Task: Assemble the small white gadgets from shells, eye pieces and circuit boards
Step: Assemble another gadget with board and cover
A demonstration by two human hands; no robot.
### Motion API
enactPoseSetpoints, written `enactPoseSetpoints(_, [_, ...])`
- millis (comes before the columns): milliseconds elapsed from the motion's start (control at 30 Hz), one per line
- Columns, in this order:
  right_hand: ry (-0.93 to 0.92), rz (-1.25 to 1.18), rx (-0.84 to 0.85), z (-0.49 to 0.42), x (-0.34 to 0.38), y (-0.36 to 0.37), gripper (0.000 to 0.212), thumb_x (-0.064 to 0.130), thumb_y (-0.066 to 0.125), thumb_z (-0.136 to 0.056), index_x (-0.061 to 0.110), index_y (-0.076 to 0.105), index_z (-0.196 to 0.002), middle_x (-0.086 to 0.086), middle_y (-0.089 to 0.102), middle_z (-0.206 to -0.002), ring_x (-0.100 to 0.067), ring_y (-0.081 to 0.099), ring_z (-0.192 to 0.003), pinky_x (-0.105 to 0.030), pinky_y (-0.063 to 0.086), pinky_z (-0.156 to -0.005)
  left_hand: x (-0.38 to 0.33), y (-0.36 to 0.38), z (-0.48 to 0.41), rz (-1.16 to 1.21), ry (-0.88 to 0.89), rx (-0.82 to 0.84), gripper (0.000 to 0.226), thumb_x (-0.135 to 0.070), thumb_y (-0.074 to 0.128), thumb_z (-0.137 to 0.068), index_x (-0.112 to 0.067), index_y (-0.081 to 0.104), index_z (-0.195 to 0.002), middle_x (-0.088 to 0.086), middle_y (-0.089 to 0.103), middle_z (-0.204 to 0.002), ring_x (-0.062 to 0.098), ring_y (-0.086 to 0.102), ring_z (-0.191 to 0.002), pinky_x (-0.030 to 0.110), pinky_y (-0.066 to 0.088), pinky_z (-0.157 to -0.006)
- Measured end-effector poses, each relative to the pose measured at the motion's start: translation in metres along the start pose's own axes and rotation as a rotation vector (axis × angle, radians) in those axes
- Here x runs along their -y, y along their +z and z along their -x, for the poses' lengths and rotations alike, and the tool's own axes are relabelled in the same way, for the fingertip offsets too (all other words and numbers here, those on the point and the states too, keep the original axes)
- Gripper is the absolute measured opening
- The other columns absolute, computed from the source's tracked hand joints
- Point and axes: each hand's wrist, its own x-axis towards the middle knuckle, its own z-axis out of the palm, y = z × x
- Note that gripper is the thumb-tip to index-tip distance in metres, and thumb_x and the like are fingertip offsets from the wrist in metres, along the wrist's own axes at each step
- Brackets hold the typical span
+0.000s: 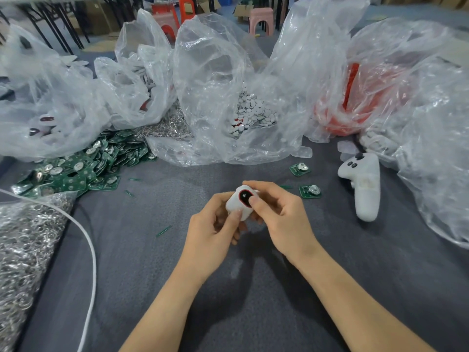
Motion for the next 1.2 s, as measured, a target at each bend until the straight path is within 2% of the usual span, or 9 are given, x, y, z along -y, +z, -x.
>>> enactPoseSetpoints(67, [-0.004,0.087,0.005,0.0,-0.001,-0.001,0.018,0.001,0.058,-0.092,0.007,0.067,-0.106,-0.009,0.071,-0.093,-0.015,0.066,-0.083,-0.03,0.054,-0.073,0.0,0.001,0.001,-0.001,-0.004,0.03,0.02,-0.011,0.055,-0.093,-0.026,0.061,-0.105,0.001,0.067,-0.066,0.012,0.059,-0.054,0.021,0.049,-0.055])
enactPoseSetpoints(133, [-0.007,0.151,0.018,0.002,-0.001,0.0,0.018,0.003,0.057,-0.093,0.007,0.067,-0.107,-0.008,0.07,-0.097,-0.02,0.066,-0.09,-0.041,0.055,-0.083,-0.001,0.002,0.002,0.003,-0.009,0.043,0.018,-0.016,0.054,-0.09,-0.026,0.06,-0.103,0.001,0.067,-0.065,0.012,0.059,-0.053,0.021,0.049,-0.055])
enactPoseSetpoints(267, [-0.014,0.228,0.063,0.006,0.0,0.004,0.019,0.011,0.059,-0.094,0.016,0.066,-0.11,0.001,0.069,-0.097,-0.013,0.067,-0.09,-0.033,0.056,-0.08,-0.002,0.0,0.001,0.034,-0.017,0.038,0.016,-0.02,0.053,-0.088,-0.022,0.059,-0.102,-0.001,0.067,-0.065,0.01,0.06,-0.053,0.021,0.048,-0.055])
enactPoseSetpoints(433, [-0.023,0.168,0.062,0.007,0.0,0.004,0.017,0.009,0.061,-0.092,0.015,0.066,-0.107,-0.001,0.069,-0.091,-0.009,0.067,-0.083,-0.017,0.052,-0.067,-0.004,0.0,0.001,0.037,-0.001,0.065,0.019,-0.017,0.051,-0.088,-0.021,0.059,-0.105,0.0,0.067,-0.067,0.012,0.06,-0.055,0.022,0.05,-0.056])
enactPoseSetpoints(567, [-0.031,0.17,0.028,0.007,-0.002,0.004,0.013,0.008,0.063,-0.09,0.014,0.065,-0.102,-0.006,0.069,-0.083,-0.02,0.068,-0.074,-0.027,0.056,-0.062,-0.004,0.0,0.003,-0.062,0.032,0.096,0.023,-0.014,0.05,-0.087,-0.023,0.058,-0.107,-0.003,0.067,-0.069,0.011,0.062,-0.057,0.021,0.049,-0.057])
enactPoseSetpoints(667, [-0.051,0.221,-0.01,0.007,-0.004,0.003,0.012,0.012,0.064,-0.087,0.016,0.065,-0.099,0.0,0.069,-0.079,-0.021,0.067,-0.072,-0.039,0.058,-0.061,-0.002,0.001,0.004,-0.133,0.048,0.109,0.024,-0.017,0.052,-0.087,-0.027,0.056,-0.108,-0.003,0.068,-0.071,0.013,0.063,-0.058,0.03,0.052,-0.057])
enactPoseSetpoints(800, [-0.112,0.319,-0.063,0.008,-0.005,0.006,0.009,0.017,0.064,-0.084,0.016,0.064,-0.093,0.015,0.063,-0.073,-0.012,0.061,-0.065,-0.03,0.054,-0.061,-0.001,0.001,0.004,-0.138,0.058,0.103,0.023,-0.016,0.053,-0.087,-0.027,0.057,-0.107,-0.004,0.068,-0.071,0.01,0.063,-0.057,0.025,0.051,-0.056])
enactPoseSetpoints(933, [-0.113,0.307,-0.061,0.009,-0.002,0.008,0.012,0.02,0.063,-0.084,0.014,0.065,-0.095,0.006,0.066,-0.075,-0.021,0.063,-0.067,-0.046,0.055,-0.064,-0.002,0.002,0.004,-0.083,0.061,0.098,0.022,-0.013,0.053,-0.088,-0.022,0.057,-0.107,-0.007,0.067,-0.07,0.008,0.062,-0.055,0.016,0.047,-0.056])
enactPoseSetpoints(1200, [-0.093,0.228,-0.008,0.01,0.0,0.007,0.013,0.011,0.065,-0.088,0.015,0.066,-0.1,0.0,0.069,-0.084,-0.015,0.068,-0.074,-0.037,0.057,-0.069,-0.002,0.001,0.002,0.01,0.023,0.085,0.024,-0.01,0.049,-0.086,-0.018,0.059,-0.107,0.002,0.066,-0.069,0.016,0.061,-0.057,0.021,0.048,-0.06])
